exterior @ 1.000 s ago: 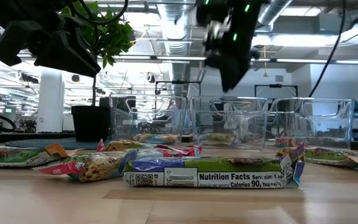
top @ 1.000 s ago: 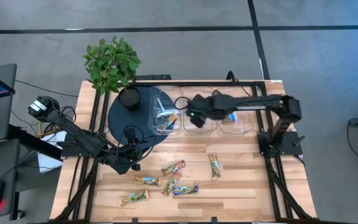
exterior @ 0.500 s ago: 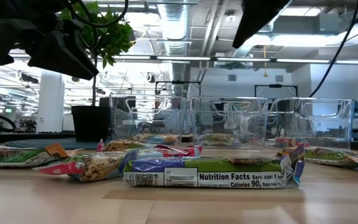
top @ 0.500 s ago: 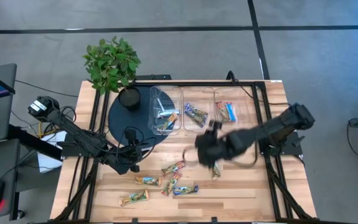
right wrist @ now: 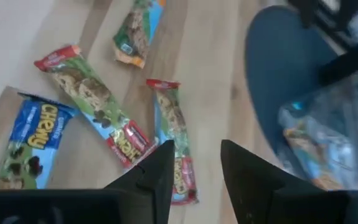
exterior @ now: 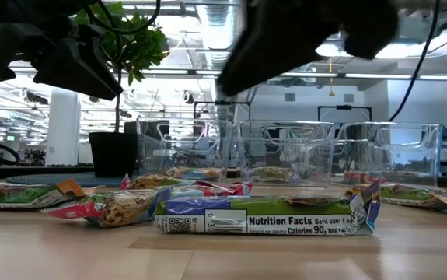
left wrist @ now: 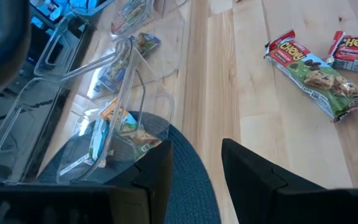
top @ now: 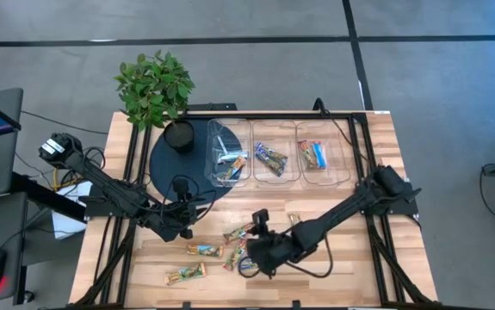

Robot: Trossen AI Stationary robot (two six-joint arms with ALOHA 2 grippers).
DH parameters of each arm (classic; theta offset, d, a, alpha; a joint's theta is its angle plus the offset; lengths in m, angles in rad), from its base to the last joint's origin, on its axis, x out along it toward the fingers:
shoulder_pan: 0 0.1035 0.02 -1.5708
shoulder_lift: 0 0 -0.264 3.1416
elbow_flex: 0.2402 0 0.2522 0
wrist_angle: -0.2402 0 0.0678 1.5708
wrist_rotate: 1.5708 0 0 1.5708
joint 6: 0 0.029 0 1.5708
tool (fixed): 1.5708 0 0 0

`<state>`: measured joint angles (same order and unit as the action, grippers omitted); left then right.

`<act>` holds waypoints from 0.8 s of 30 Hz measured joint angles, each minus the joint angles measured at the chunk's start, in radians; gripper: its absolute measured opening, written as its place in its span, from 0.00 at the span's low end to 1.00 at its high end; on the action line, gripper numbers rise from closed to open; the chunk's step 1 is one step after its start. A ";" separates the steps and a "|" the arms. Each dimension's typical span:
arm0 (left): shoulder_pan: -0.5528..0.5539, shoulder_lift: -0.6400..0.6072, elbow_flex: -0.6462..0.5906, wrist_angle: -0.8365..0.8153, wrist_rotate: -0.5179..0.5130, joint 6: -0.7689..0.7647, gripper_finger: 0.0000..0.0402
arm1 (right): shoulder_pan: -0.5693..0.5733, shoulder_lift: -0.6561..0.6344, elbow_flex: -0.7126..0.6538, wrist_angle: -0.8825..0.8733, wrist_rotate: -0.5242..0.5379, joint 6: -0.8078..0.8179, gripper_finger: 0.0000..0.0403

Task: Pick and place Granola Bars by type
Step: Put the red granola bar into the right transparent bin

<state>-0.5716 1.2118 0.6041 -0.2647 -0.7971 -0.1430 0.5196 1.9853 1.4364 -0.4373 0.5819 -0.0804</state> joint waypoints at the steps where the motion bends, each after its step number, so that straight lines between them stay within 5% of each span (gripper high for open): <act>1: 0.000 0.000 0.000 0.000 0.001 0.002 0.34 | -0.009 0.003 -0.001 0.008 -0.024 -0.006 0.31; 9: 0.000 0.000 0.000 -0.030 0.008 -0.017 0.34 | -0.085 0.029 0.002 0.169 -0.285 -0.029 0.30; 24: 0.000 0.000 0.000 -0.036 0.009 -0.029 0.34 | -0.162 0.107 -0.003 0.206 -0.430 0.000 0.35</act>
<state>-0.5716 1.2118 0.6041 -0.3002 -0.7883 -0.1715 0.3572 2.0924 1.4333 -0.2310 0.1518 -0.0799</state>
